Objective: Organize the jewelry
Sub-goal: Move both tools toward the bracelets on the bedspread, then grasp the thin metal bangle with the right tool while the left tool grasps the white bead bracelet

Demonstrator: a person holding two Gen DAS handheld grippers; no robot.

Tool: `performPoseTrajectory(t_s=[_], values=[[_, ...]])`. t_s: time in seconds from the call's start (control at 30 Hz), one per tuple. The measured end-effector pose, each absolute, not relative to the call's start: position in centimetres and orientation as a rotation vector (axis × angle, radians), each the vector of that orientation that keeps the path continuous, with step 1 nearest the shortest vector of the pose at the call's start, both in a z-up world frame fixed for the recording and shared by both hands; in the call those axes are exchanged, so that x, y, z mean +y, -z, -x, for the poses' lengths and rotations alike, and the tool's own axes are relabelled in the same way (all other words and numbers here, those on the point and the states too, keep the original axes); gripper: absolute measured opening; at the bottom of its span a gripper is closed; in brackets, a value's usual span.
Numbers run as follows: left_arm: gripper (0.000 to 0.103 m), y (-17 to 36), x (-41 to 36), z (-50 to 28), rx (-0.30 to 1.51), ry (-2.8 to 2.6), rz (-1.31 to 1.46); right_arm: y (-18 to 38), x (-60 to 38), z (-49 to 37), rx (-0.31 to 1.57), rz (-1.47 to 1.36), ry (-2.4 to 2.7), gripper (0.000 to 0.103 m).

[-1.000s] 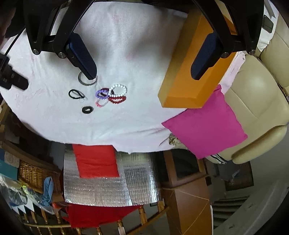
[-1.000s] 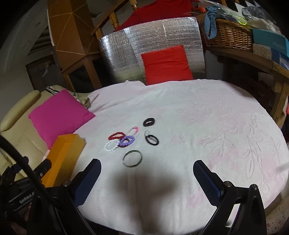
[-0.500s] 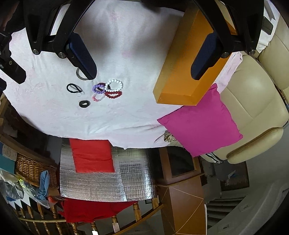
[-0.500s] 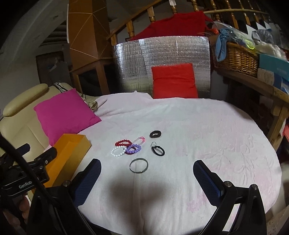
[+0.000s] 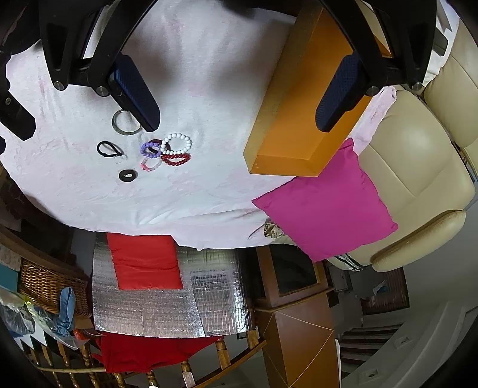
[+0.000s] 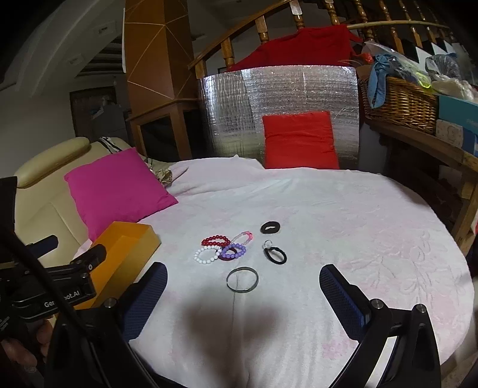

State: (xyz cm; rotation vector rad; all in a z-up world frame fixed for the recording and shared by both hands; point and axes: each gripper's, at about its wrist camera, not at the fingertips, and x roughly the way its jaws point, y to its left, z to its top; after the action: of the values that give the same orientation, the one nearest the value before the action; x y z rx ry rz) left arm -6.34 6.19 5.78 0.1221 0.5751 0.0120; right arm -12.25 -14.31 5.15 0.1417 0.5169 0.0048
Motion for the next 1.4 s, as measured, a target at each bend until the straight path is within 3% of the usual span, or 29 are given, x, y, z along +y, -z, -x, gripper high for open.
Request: performPoseTrajectory(t_s=[0.43, 0.73, 1.1, 1.17, 1.3, 1.4], values=[[0.103, -4.5, 6.1, 4.6, 0.597, -0.027, -0.161, -3.4, -14.0, 9.9, 0.556, -0.152, -0.05, 0.103], [0.103, 1.4, 6.5, -2.9, 0.773, -0.019, -0.151, 3.9, -14.5, 2.5, 0.807, -0.111, -0.186, 0.102], [0.103, 6.5, 2.5, -11.0, 0.917, 0.047, -0.093, 10.4, -14.4, -5.1, 1.021, -0.064, -0.157, 0.081], [0.103, 7.1, 1.7, -11.9, 0.93, 0.072, -0.09, 10.6, -14.2, -5.5, 1.012, -0.04, -0.15, 0.079], [0.103, 8.4, 0.1, -13.1, 0.945, 0.107, -0.12, 10.6, -14.2, -5.9, 0.996, -0.02, -0.141, 0.064], [0.103, 9.0, -1.1, -13.8, 0.96, 0.15, -0.134, 10.6, -14.4, -5.8, 0.982, -0.021, -0.144, 0.062]])
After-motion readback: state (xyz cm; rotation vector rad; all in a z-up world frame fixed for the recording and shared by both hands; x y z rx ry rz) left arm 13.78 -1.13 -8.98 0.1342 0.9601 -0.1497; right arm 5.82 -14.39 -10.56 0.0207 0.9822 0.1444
